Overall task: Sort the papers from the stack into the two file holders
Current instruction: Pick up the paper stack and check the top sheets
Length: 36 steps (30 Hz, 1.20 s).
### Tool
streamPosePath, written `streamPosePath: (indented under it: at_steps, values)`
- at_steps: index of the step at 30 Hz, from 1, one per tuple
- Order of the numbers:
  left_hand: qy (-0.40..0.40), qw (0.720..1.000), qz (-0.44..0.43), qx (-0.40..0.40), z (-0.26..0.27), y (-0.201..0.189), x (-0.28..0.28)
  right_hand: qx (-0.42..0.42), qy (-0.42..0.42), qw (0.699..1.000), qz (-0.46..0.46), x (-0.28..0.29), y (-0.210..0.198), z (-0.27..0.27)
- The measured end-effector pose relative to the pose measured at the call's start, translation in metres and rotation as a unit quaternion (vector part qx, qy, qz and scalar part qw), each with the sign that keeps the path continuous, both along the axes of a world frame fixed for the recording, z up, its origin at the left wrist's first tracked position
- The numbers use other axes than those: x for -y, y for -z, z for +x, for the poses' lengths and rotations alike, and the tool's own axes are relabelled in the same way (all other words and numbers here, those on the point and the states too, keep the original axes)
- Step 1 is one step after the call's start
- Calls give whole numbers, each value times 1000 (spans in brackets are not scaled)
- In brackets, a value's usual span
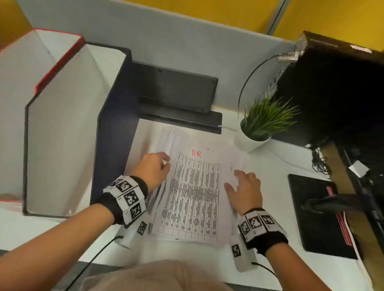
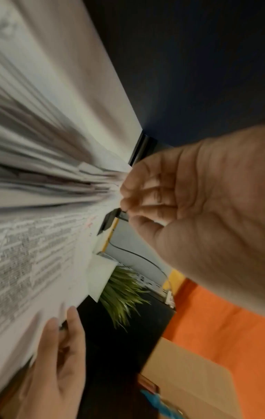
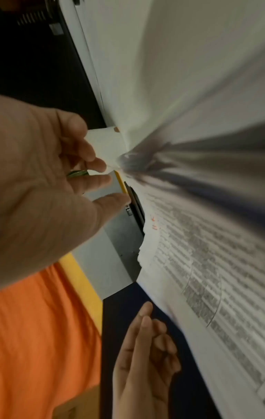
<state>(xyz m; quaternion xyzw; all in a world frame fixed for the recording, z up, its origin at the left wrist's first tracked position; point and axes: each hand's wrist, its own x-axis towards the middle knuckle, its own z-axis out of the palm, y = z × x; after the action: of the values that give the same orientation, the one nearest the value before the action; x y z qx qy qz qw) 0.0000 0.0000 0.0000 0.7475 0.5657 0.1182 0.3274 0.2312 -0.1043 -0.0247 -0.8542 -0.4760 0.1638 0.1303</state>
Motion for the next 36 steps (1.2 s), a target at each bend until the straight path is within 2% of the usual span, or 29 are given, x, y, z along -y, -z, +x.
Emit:
streamPosePath:
  at_steps: [3, 5, 8, 13, 18, 21, 24, 26, 28, 31, 34, 36]
  values:
    - [-40, 997, -26, -68, 7, 12, -11, 17, 5, 999, -49, -8, 8, -2]
    - [-66, 995, -51, -63, 10, 18, -16, 16, 4, 997, -76, -10, 13, -5]
    - [-92, 993, -33, -60, 11, 24, -20, 19, 2, 995, -93, -11, 19, -7]
    - [-113, 993, -31, -4, 16, 26, -24, -17, 9, 997, -72, -15, 21, -10]
    - [-92, 995, -9, -23, 14, 28, -22, -80, 16, 996, -32, -19, 24, -11]
    - [-67, 997, 39, -24, 10, 27, -18, -123, 23, 992, 3, -18, 28, -10]
    - [-27, 990, 139, 30, 7, 28, -12, -152, 33, 987, 30, -18, 32, -7]
    - [0, 981, 175, 78, 7, 28, -7, -183, 44, 981, 43, -18, 33, -4]
    - [-13, 979, 150, 140, 8, 29, -2, -219, 70, 972, 56, -18, 34, -1]
    - [-80, 970, 55, 223, 7, 33, -1, -267, 128, 953, 64, -17, 34, 2]
    - [-102, 961, 3, 255, 6, 34, -5, -324, 177, 926, 81, -15, 33, 5]
    - [-100, 960, -20, 263, 7, 31, -7, -340, 186, 918, 85, -14, 31, 9]
